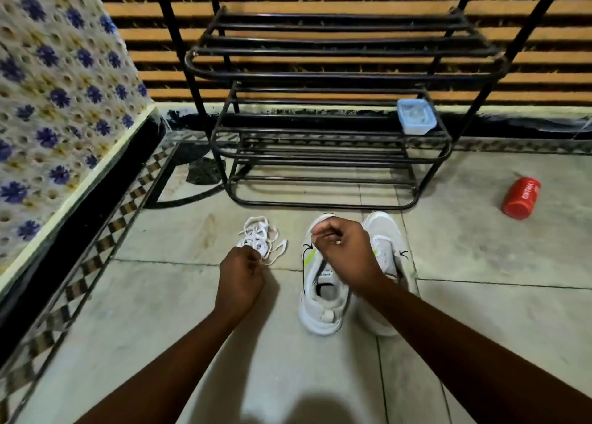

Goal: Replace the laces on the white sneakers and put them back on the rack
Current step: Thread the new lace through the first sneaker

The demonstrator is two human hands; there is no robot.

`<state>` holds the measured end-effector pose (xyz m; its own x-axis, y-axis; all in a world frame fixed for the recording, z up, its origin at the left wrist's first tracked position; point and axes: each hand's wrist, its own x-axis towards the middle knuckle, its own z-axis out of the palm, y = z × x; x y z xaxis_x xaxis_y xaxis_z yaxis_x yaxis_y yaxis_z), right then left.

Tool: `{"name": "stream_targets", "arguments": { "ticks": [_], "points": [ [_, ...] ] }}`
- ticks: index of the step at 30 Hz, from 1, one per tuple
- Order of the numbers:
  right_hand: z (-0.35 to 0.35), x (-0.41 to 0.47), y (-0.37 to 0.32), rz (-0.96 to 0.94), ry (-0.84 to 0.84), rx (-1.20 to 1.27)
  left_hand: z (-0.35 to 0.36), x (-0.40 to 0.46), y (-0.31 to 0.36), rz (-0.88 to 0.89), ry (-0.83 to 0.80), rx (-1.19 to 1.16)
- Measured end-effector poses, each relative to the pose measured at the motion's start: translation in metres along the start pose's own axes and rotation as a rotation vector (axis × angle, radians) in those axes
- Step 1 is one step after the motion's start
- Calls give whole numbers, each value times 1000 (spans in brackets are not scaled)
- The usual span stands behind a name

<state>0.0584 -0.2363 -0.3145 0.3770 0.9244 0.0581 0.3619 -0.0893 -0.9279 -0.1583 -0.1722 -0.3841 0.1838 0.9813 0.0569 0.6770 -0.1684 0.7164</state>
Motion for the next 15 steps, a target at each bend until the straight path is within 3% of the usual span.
{"name": "stream_targets", "arguments": {
  "ticks": [5,8,10,15],
  "points": [
    [18,13,24,-131,-169,-182,5,16,-20,143,-46,120],
    [23,21,29,-167,-205,-271,12,24,-19,203,-236,203],
    [25,24,31,-175,-232,-289,19,28,-14,172,-338,391],
    [24,25,31,-155,-271,-295,16,35,6,104,-253,466]
  ]
}}
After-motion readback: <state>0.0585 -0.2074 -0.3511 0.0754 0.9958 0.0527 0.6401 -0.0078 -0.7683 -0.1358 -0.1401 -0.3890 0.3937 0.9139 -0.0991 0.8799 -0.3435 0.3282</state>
